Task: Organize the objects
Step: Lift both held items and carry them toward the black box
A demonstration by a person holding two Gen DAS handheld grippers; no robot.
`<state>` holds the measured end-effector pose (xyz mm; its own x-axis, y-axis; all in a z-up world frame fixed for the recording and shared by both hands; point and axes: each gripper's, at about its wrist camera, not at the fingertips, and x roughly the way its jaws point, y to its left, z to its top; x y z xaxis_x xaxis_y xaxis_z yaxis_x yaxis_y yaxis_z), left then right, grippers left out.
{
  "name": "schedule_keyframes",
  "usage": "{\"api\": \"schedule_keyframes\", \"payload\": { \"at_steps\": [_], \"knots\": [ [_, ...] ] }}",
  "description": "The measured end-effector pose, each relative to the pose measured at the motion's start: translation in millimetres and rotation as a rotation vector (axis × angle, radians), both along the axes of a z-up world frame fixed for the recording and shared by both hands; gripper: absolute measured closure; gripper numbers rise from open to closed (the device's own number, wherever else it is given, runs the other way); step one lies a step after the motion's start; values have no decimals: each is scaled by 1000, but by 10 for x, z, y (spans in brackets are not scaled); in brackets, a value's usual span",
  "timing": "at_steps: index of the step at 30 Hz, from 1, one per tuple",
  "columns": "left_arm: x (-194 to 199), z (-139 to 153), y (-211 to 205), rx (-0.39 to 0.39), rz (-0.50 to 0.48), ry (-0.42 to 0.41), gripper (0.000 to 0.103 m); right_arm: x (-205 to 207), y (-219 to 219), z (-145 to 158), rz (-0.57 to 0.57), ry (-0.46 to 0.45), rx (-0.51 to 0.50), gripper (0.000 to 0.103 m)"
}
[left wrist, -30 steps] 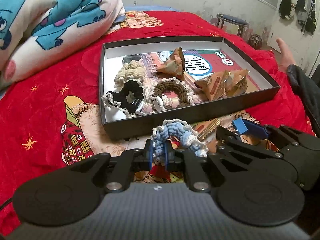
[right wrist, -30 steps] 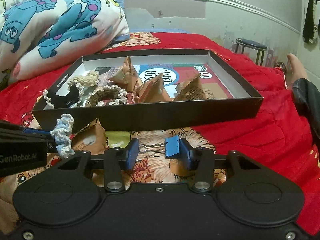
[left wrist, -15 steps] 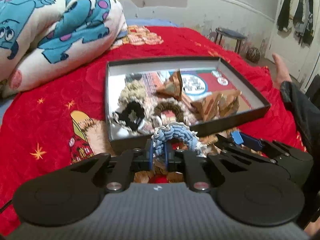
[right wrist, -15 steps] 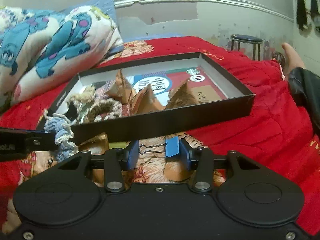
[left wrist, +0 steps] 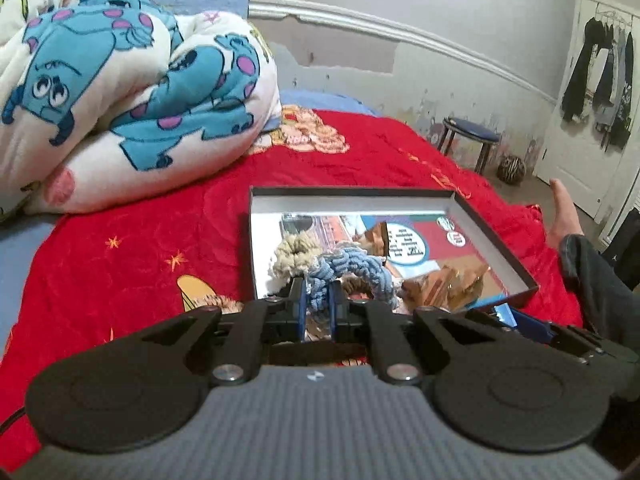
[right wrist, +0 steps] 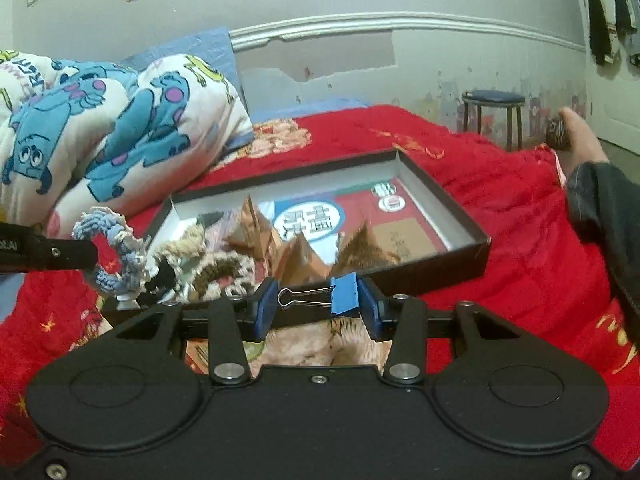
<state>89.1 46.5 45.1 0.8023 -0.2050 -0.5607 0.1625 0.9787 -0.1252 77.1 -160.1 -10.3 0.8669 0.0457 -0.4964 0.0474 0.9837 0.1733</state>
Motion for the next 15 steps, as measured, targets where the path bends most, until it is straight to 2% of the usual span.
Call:
{"api": "schedule_keyframes", "payload": {
  "at_steps": [3,7,15],
  "knots": [
    [-5,39,26,-2,5,-16,89,-20,3,125,8,-21,16,61],
    [19,64,86,-14,30,-21,89,-14,-67,285,19,-15,124,61],
    [94,51,178,-5,58,-28,89,-7,-24,615,36,-54,124,61]
  ]
}}
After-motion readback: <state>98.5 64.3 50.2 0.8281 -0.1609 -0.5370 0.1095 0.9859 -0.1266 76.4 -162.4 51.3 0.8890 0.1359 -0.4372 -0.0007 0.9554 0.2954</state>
